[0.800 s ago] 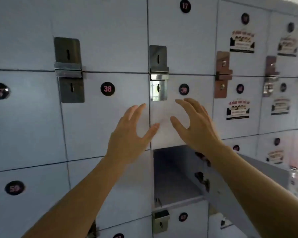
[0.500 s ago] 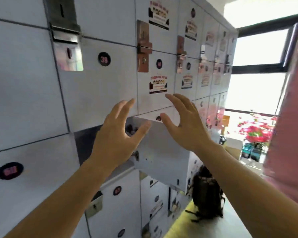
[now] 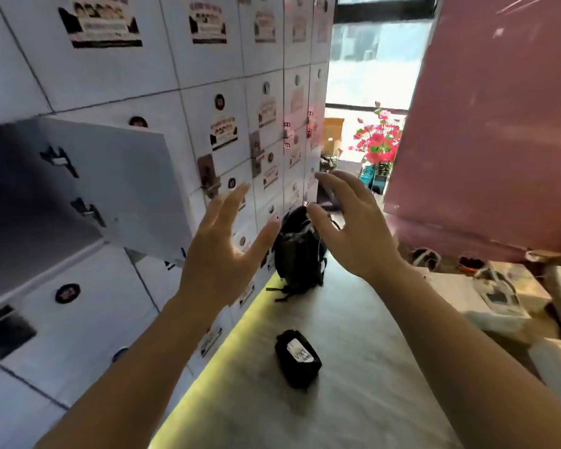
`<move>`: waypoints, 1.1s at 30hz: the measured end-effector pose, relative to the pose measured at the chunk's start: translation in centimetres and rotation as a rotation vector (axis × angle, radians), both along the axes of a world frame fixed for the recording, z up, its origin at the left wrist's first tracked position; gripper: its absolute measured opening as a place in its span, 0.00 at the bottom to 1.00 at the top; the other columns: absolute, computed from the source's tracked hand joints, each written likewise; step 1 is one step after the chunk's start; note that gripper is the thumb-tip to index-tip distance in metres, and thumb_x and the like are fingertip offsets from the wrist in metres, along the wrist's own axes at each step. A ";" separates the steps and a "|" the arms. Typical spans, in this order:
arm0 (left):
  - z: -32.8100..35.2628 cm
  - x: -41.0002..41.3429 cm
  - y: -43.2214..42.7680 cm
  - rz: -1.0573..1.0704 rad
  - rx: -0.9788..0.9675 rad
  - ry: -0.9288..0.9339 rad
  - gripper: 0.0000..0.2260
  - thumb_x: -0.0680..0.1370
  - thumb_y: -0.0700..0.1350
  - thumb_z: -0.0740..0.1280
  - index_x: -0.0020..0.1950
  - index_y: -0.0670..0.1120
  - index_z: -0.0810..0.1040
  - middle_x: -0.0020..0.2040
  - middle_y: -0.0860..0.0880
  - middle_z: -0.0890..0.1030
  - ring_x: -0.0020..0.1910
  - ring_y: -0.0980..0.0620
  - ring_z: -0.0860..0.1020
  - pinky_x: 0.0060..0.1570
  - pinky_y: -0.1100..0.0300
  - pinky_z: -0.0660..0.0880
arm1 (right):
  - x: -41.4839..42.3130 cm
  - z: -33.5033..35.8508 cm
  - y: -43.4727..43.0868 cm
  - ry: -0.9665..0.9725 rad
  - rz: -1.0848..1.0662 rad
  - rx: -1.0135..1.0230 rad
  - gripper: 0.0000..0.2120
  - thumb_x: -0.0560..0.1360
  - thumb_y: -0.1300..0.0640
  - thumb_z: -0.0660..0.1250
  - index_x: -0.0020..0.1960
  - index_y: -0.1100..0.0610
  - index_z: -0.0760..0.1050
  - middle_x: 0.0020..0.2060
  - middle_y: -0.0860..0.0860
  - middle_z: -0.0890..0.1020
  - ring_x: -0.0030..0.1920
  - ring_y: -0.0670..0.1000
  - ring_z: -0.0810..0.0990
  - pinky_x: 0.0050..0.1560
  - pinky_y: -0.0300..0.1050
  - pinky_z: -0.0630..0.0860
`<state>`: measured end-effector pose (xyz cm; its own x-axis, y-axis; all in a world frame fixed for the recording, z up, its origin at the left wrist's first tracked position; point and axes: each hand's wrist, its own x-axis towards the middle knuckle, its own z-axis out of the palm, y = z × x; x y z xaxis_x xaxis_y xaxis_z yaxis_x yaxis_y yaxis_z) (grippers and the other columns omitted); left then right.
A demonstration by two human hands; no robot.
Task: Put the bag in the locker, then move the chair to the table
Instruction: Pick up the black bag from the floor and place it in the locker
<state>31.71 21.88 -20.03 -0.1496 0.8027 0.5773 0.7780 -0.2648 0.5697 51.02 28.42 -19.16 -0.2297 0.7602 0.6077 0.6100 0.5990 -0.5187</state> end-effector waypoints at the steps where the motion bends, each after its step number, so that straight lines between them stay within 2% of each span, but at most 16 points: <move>1: -1.4 1.7 0.4 0.004 -0.031 -0.029 0.33 0.73 0.68 0.57 0.75 0.55 0.64 0.71 0.51 0.70 0.65 0.51 0.73 0.58 0.56 0.72 | 1.9 -1.4 0.8 0.004 0.003 -0.033 0.28 0.76 0.39 0.58 0.72 0.51 0.69 0.69 0.51 0.72 0.70 0.54 0.69 0.67 0.57 0.71; 4: -6.2 6.7 1.2 0.027 -0.146 -0.137 0.33 0.72 0.69 0.59 0.74 0.56 0.65 0.70 0.53 0.70 0.63 0.53 0.74 0.54 0.62 0.70 | 6.8 -6.0 2.7 -0.005 0.006 -0.162 0.29 0.74 0.39 0.59 0.71 0.52 0.70 0.69 0.52 0.72 0.69 0.54 0.70 0.69 0.52 0.70; 8: -12.5 11.1 1.8 0.094 -0.337 -0.227 0.33 0.72 0.70 0.59 0.74 0.58 0.64 0.71 0.52 0.69 0.64 0.51 0.74 0.61 0.51 0.74 | 11.2 -11.8 4.4 -0.031 0.010 -0.363 0.28 0.76 0.43 0.63 0.73 0.51 0.69 0.71 0.53 0.71 0.71 0.53 0.68 0.71 0.49 0.66; 11: -16.2 12.6 1.9 0.129 -0.452 -0.262 0.32 0.71 0.70 0.60 0.74 0.62 0.62 0.72 0.54 0.67 0.66 0.51 0.72 0.63 0.50 0.72 | 13.2 -15.5 5.9 -0.092 -0.008 -0.456 0.27 0.78 0.46 0.65 0.74 0.51 0.67 0.71 0.50 0.70 0.71 0.51 0.67 0.67 0.35 0.60; 12: -17.4 12.8 2.1 0.136 -0.485 -0.256 0.32 0.71 0.70 0.60 0.74 0.62 0.62 0.72 0.53 0.67 0.67 0.51 0.72 0.64 0.49 0.72 | 13.5 -16.8 6.6 -0.112 -0.014 -0.483 0.27 0.78 0.46 0.65 0.74 0.51 0.66 0.71 0.50 0.70 0.71 0.51 0.67 0.64 0.33 0.58; 15: -20.3 12.5 3.8 0.152 -0.578 -0.245 0.33 0.71 0.70 0.61 0.74 0.63 0.60 0.73 0.53 0.66 0.69 0.50 0.70 0.65 0.46 0.71 | 13.6 -19.8 9.1 -0.140 -0.016 -0.569 0.27 0.78 0.46 0.66 0.74 0.52 0.66 0.71 0.52 0.70 0.70 0.54 0.68 0.65 0.37 0.59; 17: -22.0 12.0 5.9 0.154 -0.625 -0.266 0.33 0.72 0.68 0.62 0.74 0.62 0.60 0.72 0.54 0.66 0.68 0.51 0.70 0.63 0.46 0.72 | 13.1 -21.5 11.2 -0.171 0.001 -0.613 0.26 0.78 0.47 0.66 0.74 0.52 0.66 0.71 0.53 0.70 0.70 0.54 0.68 0.67 0.40 0.61; 24: -28.7 9.0 17.2 0.148 -0.812 -0.386 0.32 0.74 0.62 0.67 0.75 0.60 0.61 0.71 0.51 0.67 0.60 0.52 0.74 0.57 0.54 0.74 | 9.4 -26.4 20.2 -0.258 0.018 -0.716 0.26 0.79 0.49 0.64 0.75 0.50 0.64 0.71 0.53 0.69 0.71 0.55 0.66 0.68 0.45 0.63; 27: -31.8 7.8 21.9 0.189 -0.877 -0.420 0.32 0.73 0.63 0.67 0.75 0.59 0.61 0.71 0.50 0.68 0.59 0.51 0.75 0.58 0.51 0.75 | 7.6 -29.3 24.4 -0.250 0.030 -0.767 0.26 0.79 0.49 0.64 0.75 0.50 0.64 0.71 0.52 0.70 0.70 0.55 0.67 0.68 0.45 0.64; 30: -36.0 7.1 26.0 0.245 -0.916 -0.474 0.32 0.73 0.63 0.67 0.75 0.59 0.62 0.70 0.50 0.69 0.58 0.51 0.75 0.59 0.50 0.75 | 6.0 -33.7 28.6 -0.254 0.060 -0.801 0.26 0.78 0.48 0.64 0.74 0.50 0.65 0.71 0.52 0.70 0.71 0.55 0.67 0.68 0.47 0.65; 33: -42.8 6.7 29.7 0.299 -0.905 -0.581 0.33 0.73 0.62 0.68 0.75 0.58 0.62 0.68 0.50 0.70 0.59 0.51 0.73 0.61 0.52 0.72 | 4.5 -40.9 32.2 -0.261 0.094 -0.816 0.26 0.78 0.47 0.64 0.75 0.50 0.65 0.71 0.52 0.69 0.71 0.54 0.67 0.68 0.47 0.65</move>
<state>38.38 51.56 -62.85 -0.4646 0.7779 -0.4231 0.2932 0.5859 0.7555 55.56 60.60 -60.05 -0.3698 0.9070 -0.2015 0.7361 0.1537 -0.6591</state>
